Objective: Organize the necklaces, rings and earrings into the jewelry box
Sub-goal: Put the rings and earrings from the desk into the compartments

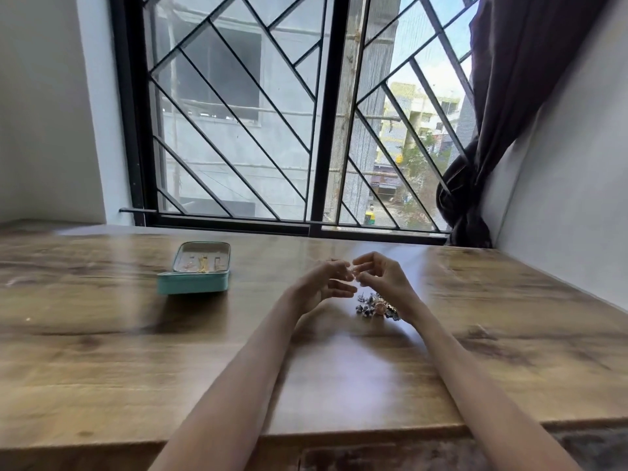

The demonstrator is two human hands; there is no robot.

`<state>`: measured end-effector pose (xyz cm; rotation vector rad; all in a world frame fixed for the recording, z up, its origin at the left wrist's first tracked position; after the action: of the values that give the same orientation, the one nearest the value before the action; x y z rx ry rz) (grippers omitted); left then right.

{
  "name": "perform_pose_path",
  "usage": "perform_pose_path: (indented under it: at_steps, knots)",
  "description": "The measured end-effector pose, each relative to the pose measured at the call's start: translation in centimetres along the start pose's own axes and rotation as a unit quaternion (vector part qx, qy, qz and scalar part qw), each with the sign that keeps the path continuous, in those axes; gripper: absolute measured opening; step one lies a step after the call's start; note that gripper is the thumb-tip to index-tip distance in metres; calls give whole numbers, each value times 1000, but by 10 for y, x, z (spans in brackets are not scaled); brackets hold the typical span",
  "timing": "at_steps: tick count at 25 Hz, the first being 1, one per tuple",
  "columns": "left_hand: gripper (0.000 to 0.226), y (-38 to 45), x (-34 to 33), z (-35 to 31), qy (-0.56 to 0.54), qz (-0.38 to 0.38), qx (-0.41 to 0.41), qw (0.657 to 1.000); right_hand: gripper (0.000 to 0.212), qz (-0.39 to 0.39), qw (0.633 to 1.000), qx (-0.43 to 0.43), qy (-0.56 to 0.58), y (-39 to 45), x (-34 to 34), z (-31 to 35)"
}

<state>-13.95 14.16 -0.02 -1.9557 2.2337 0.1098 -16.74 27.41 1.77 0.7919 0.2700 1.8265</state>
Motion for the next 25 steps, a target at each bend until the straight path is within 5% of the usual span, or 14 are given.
perform_pose_path:
  at_steps: [6, 11, 16, 25]
  knots:
    - [23, 1, 2, -1, -33, -24, 7, 999, 16, -45, 994, 71, -69, 1, 1, 7]
    - [10, -2, 0, 3, -40, -3, 24, 999, 16, -35, 987, 80, -132, -2, 5, 13]
    - [9, -5, 2, 2, -25, -23, 18, 999, 19, 133, 945, -36, -296, -10, 25, 0]
    - [10, -3, 14, 5, -30, -76, 5, 997, 25, 189, 902, -86, -378, -19, 35, 2]
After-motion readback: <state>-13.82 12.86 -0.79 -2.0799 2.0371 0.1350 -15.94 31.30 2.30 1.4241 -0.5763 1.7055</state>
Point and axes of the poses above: each hand's wrist, its own y-axis towards the middle knuckle, its own x-axis out of the back of the hand, z = x × y, the point moved 5 cm from there along y, towards the middle knuckle, and after that the axes turned 7 degrees about x, right-handed, at the moved point
